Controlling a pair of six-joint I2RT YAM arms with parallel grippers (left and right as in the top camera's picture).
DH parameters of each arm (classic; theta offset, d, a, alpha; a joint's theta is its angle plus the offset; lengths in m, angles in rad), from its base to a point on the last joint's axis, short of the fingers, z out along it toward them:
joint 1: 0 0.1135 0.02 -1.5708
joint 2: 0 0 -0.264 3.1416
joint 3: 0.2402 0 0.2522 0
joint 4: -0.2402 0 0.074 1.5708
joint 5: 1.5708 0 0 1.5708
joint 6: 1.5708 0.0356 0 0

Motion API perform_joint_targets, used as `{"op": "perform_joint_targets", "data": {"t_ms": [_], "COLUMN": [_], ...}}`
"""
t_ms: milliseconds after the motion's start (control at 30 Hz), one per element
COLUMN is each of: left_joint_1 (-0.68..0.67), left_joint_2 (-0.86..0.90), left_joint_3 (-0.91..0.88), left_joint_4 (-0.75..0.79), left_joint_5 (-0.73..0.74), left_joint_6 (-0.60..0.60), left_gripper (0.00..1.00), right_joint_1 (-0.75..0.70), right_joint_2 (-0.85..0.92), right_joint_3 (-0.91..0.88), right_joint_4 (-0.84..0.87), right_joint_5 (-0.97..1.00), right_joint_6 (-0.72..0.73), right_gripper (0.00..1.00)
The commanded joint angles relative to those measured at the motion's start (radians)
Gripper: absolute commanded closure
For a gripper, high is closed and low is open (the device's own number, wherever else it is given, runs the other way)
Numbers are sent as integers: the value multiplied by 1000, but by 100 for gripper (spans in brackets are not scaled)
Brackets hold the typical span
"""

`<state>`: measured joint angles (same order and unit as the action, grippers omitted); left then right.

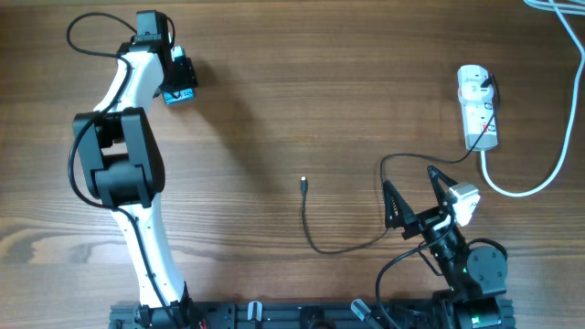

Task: Plug charger to phone and switch on socket
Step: 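Lower the left gripper and grasp the phone by its long edges, then lift the phone with the left gripper and carry it toward center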

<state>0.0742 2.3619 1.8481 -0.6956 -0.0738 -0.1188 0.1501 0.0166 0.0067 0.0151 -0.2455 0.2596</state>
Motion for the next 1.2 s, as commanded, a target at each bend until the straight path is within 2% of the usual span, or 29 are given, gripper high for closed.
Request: {"op": "perform_joint_targets", "data": {"t_ms": [0, 133, 433, 800, 1167], "left_joint_1": [6, -6, -82, -228, -400], "left_joint_2": [49, 46, -3, -28, -97], "left_joint_3": [-8, -8, -8, -8, -8], "left_joint_4": [-19, -23, -31, -132, -193], "left_joint_5": [16, 31, 31, 31, 31], "left_joint_6": [-47, -47, -47, -48, -154], "left_gripper": [31, 39, 40, 45, 49], "right_joint_1": [4, 4, 4, 4, 4], "right_joint_2": [-12, -12, -12, -12, -12], "right_joint_3": [-2, -2, -2, -2, -2], "right_joint_4": [3, 3, 3, 3, 3], "right_joint_5": [9, 9, 9, 9, 9], "right_joint_6": [5, 6, 6, 6, 5], "right_gripper": [0, 0, 0, 0, 0]}}
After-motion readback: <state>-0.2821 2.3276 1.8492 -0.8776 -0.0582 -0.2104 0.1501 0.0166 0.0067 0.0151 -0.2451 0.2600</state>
